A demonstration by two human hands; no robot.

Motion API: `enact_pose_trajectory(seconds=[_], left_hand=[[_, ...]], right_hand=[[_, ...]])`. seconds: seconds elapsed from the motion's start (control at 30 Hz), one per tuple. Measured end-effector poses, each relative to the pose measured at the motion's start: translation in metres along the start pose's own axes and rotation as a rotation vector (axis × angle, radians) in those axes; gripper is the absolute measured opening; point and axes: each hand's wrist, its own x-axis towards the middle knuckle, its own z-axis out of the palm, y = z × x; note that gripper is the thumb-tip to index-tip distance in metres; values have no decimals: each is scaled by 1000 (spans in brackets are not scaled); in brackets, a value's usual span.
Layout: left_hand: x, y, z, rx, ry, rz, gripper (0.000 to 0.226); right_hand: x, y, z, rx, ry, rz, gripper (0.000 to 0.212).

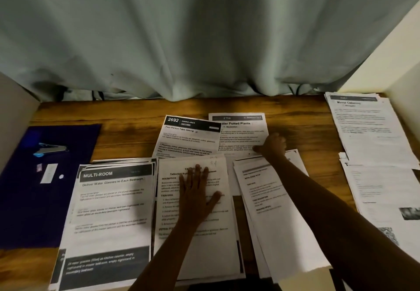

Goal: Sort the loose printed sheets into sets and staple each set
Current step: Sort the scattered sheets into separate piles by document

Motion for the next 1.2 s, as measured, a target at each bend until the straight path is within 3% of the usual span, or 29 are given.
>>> enact_pose_trajectory(seconds=[0.07,0.13,0.27,0.33,0.57,0.8,1.07,1.2], left_hand=[[0,0,0,2,1,-6,82],[0,0,0,4,2,-7,83],[0,0,1,6,-5,-5,83],[0,-1,1,11,-15,-2,83],[0,-2,-2,11,-30,7,84],[1,1,-4,-3,-45,-7,82],[3,5,-10,-2,-55,-29,81],[4,10,-15,-26,1,-26,83]], right_hand=[[6,-2,-3,79,-29,53,98],[14,-1,-5,233,-54,99,94],[19,3,-10,326,-46,71,37],[18,2,-13,355,-8,27,23],[12,-6,-28,599,158,-33,22],[12,-9,-54,879,182,-65,22],[0,-8,-98,1247,167,-109,4],[-11,0,-120,1394,181,-163,10]])
